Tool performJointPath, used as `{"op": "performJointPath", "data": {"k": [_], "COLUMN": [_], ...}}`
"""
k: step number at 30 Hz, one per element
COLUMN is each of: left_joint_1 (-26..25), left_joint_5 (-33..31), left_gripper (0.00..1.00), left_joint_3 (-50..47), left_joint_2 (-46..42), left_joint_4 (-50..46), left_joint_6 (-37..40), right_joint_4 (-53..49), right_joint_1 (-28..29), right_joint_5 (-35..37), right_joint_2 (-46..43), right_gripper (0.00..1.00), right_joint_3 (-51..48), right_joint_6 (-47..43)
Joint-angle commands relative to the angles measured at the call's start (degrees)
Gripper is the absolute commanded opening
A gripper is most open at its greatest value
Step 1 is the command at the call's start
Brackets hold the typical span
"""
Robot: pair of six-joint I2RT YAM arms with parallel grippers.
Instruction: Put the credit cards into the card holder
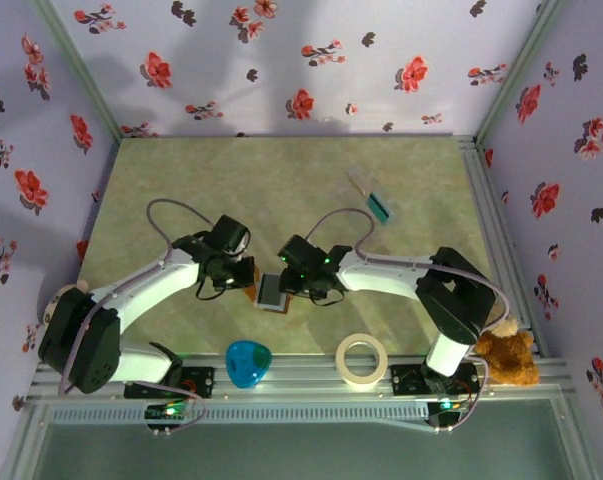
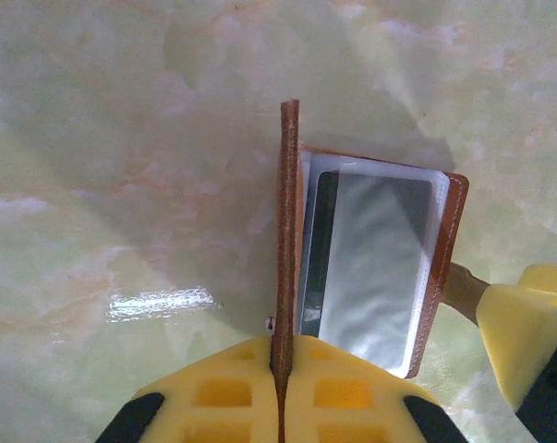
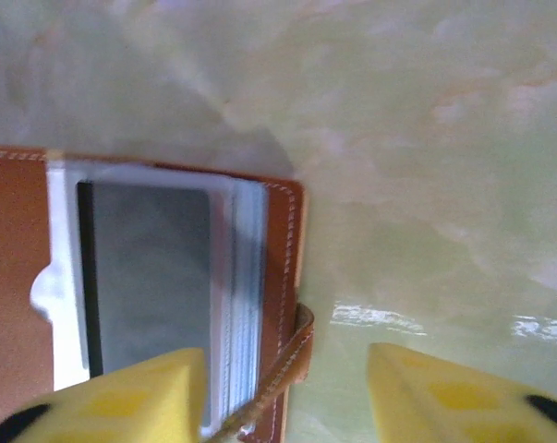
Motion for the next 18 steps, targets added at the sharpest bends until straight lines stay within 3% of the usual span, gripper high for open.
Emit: {"op": "performJointPath", "data": {"k": [1,3,6,9,13,18], "left_joint_1": [0.68,0.74,0.94,0.79,-0.36,-1.59], "left_joint_5": [1.27,1.68,2.52,7.77,18.06,26.12], "left_gripper": [0.00,0.01,0.07,0.15,0.28,0.37], "left_joint_3": [-0.62,-0.76,-0.53,-0.63,-2.39,-4.00], "left_joint_2": [-0.64,-0.47,0.13,0.50,1.61,5.39], "left_joint_4": [0.02,-0.11,-0.33,2.68,13.55,25.04], "left_joint_6": [-0.41,-0.61,-0.23,-1.17,-2.51,-5.60], "right_joint_4": [-3.28,-3.57,-3.69,-1.69,1.45,7.26], "right_joint_1": [0.17,0.24,0.20,-0.12,-1.40,-5.34], "right_joint_5": [3.18,4.09,3.98,0.93,-2.25,-8.25], "right_joint_2": [0.53,-0.35,-0.89,-0.76,-1.06,-3.78], "right_gripper": [0.32,0.11,0.04,0.00,0.00,0.00], "right_joint_3": [2.49,2.26,1.61,0.78,-0.62,-4.09], "right_joint_6": [-0.53,-1.07,-2.01,-3.38,-6.72,-12.15]}}
